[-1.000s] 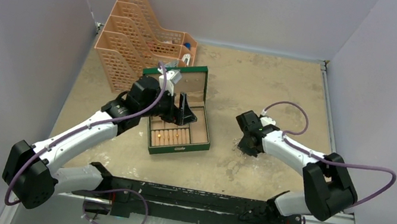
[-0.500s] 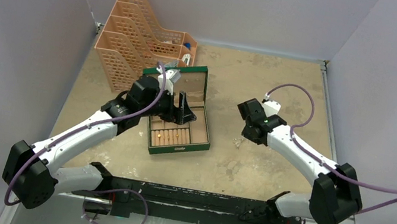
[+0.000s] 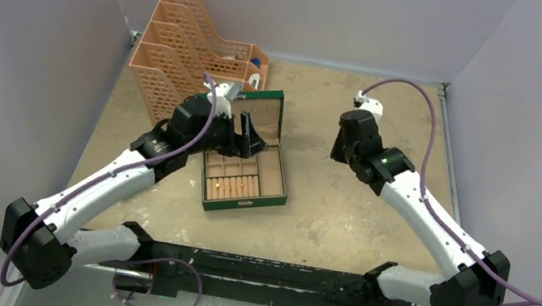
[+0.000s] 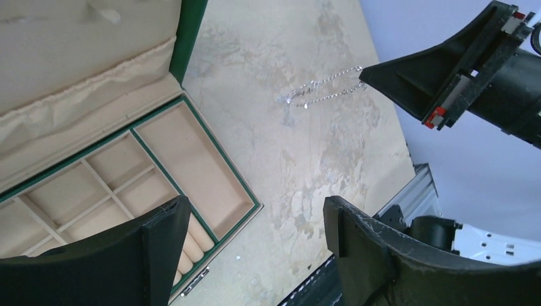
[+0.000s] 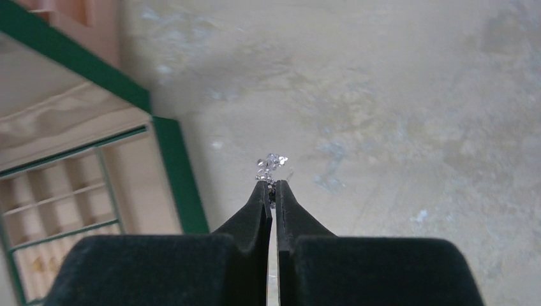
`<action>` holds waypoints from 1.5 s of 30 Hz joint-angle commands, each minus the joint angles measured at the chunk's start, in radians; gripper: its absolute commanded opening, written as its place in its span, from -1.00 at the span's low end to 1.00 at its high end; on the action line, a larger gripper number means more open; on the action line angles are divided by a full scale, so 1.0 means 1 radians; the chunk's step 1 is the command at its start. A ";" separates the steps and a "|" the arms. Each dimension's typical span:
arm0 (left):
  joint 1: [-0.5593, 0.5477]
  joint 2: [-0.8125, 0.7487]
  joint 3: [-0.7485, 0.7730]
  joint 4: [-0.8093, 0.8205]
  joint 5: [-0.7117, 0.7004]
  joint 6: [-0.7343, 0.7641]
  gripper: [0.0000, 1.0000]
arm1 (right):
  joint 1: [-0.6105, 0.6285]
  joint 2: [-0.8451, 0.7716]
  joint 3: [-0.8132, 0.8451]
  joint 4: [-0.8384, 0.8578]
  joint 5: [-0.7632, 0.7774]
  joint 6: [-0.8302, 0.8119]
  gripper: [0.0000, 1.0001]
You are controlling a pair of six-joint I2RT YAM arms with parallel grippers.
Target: Organize the mixed jewelry
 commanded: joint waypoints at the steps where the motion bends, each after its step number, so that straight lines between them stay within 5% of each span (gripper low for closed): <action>1: -0.002 -0.036 0.072 0.010 -0.056 -0.028 0.53 | 0.007 -0.048 0.080 0.128 -0.167 -0.188 -1.00; 10: 0.032 -0.041 0.137 -0.005 -0.012 0.003 0.57 | 0.139 -0.079 0.153 0.275 -0.543 -0.409 -1.00; 24: 0.260 -0.162 -0.050 -0.013 0.091 -0.098 0.56 | 0.300 0.160 0.371 0.210 -0.564 -0.545 -1.00; 36: 0.271 -0.401 -0.065 -0.314 -0.541 -0.280 0.54 | 0.366 0.406 0.548 0.231 -0.367 -0.590 -1.00; 45: 0.271 -0.533 -0.082 -0.366 -0.689 -0.295 0.55 | 0.385 0.584 0.699 0.237 -0.297 -0.657 -1.00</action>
